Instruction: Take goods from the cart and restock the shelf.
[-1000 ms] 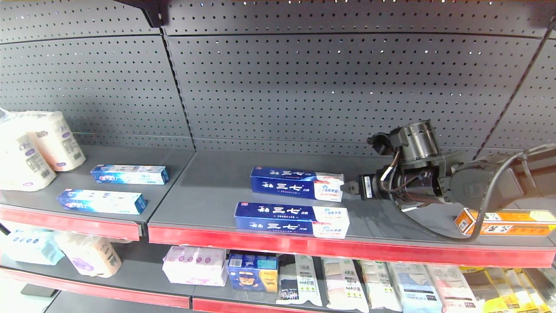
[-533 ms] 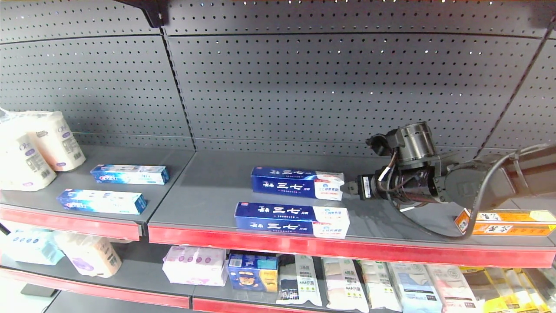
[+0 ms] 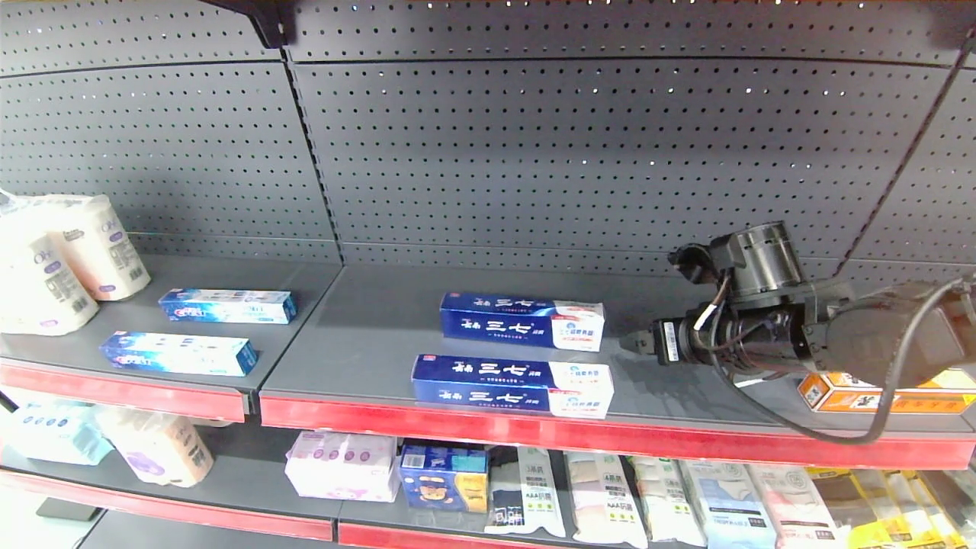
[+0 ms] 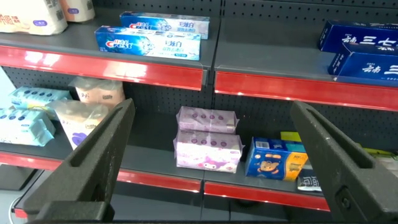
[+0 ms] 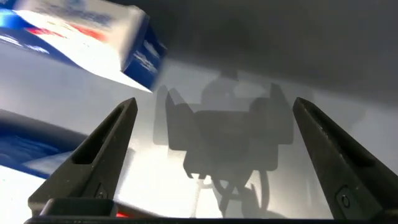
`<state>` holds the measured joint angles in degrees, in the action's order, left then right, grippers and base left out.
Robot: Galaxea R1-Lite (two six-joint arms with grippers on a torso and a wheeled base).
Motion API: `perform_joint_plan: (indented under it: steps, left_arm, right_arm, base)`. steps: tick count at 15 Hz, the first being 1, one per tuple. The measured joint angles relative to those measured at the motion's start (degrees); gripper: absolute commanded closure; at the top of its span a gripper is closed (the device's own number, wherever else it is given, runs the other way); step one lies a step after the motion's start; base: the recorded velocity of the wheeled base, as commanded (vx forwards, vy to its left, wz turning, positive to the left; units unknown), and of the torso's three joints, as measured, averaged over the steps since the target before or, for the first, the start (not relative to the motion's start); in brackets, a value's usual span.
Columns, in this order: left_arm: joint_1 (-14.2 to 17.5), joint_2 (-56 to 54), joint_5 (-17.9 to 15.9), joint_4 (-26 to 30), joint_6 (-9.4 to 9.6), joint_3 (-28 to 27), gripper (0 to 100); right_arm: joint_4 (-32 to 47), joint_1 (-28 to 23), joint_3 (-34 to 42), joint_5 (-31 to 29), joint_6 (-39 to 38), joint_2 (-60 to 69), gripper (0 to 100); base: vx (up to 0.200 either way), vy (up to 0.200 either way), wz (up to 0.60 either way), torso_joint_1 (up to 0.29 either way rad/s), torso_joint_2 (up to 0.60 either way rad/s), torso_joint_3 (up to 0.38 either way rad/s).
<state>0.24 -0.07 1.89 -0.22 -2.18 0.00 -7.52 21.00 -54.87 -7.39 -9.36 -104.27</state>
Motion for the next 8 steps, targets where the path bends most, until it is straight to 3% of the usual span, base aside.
perform_joint_plan:
  steps: [8]
  left_arm:
    - [0.0,0.0,0.0,0.0,0.00,0.0,0]
  right_arm:
    - [-0.1,2.2,6.6,-1.6,-2.2,5.1,0]
  base:
    - [0.000,0.000,0.00,0.000,0.00,0.000]
